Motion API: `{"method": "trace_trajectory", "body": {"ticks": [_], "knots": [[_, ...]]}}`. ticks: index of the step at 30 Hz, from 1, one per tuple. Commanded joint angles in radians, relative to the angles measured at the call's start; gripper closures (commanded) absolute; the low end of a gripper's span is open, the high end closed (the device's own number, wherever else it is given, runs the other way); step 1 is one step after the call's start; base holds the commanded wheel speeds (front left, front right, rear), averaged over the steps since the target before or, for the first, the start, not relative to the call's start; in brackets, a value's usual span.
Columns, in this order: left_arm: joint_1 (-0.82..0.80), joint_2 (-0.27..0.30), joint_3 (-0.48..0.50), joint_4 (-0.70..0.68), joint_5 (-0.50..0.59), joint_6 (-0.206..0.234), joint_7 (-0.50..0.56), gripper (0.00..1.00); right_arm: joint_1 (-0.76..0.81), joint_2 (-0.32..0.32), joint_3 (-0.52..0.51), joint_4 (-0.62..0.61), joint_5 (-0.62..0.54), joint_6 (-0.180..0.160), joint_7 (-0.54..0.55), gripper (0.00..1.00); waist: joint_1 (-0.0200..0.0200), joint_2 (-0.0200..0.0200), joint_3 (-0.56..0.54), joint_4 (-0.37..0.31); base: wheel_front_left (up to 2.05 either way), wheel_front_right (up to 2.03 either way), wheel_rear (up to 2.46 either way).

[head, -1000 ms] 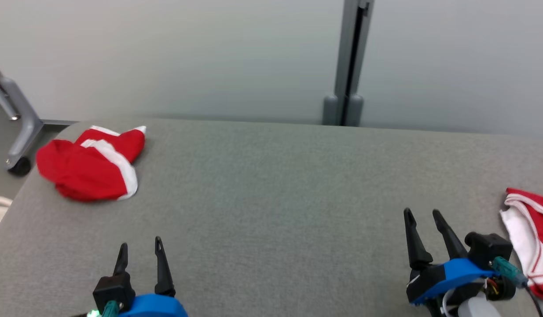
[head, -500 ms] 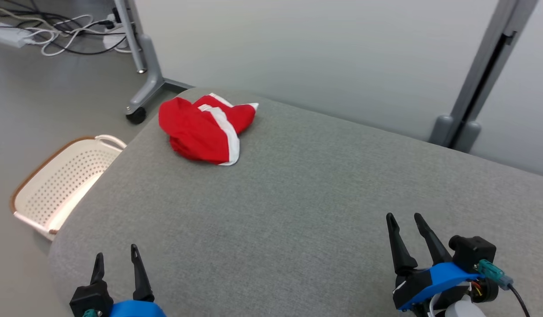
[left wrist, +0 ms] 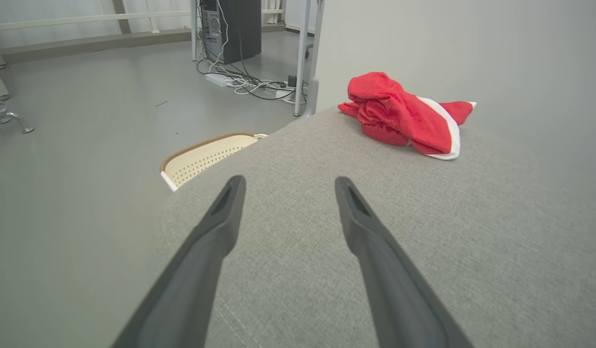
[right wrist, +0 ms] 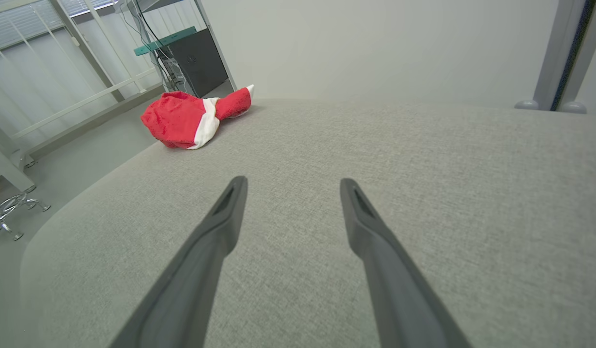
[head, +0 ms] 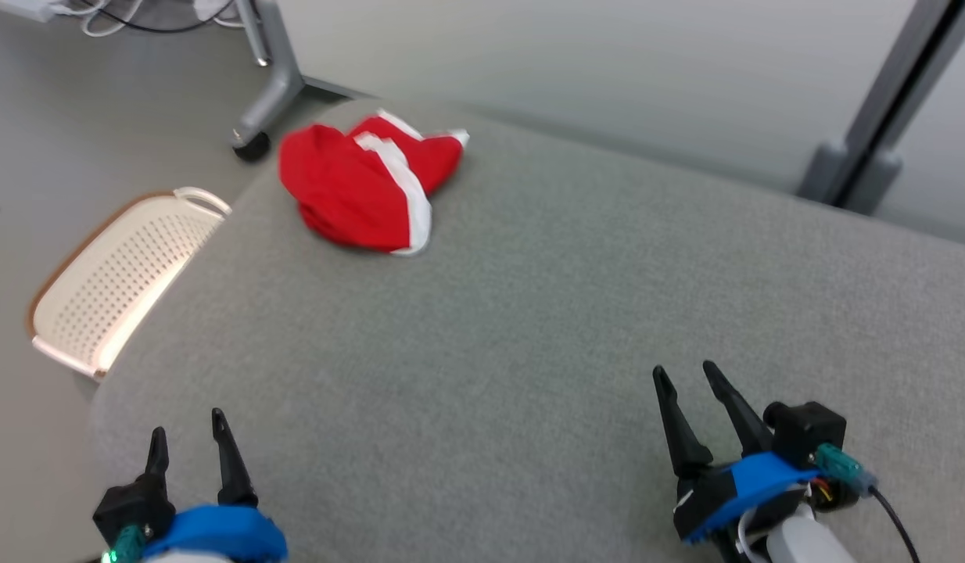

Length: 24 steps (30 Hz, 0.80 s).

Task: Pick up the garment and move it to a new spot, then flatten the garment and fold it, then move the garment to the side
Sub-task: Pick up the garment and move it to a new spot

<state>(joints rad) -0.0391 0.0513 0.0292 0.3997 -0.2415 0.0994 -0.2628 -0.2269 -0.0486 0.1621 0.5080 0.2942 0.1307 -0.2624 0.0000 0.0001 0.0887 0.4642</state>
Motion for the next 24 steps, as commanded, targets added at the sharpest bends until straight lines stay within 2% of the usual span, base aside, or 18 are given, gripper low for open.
{"method": "trace_trajectory", "body": {"ticks": [1, 6, 13, 24], "knots": [[-0.048, -0.002, 0.01, 0.011, -0.011, -0.015, -0.003, 0.0, -0.027, -0.004, 0.005, -0.008, -0.021, 0.0, -0.003, 0.0, 0.0, -0.0001, 0.029, -0.014, 0.0, 0.0, 0.0], [-0.195, -0.001, 0.045, 0.052, 0.009, -0.041, -0.003, 0.0, -0.068, -0.015, 0.036, -0.052, -0.07, 0.0, -0.003, 0.0, 0.0, -0.0001, 0.135, -0.07, 0.0, 0.0, 0.0], [-0.417, 0.018, 0.087, 0.153, 0.055, -0.046, -0.002, 0.0, -0.138, -0.067, 0.12, -0.14, -0.042, 0.0, -0.003, 0.0, 0.0, -0.0001, 0.275, -0.164, 0.0, 0.0, 0.0], [-0.694, 0.132, 0.146, 0.42, 0.098, 0.044, -0.003, 0.0, -0.219, -0.126, 0.219, -0.265, -0.001, 0.0, -0.003, 0.0, 0.0, -0.0001, 0.403, -0.29, 0.0, 0.0, 0.0]]}}
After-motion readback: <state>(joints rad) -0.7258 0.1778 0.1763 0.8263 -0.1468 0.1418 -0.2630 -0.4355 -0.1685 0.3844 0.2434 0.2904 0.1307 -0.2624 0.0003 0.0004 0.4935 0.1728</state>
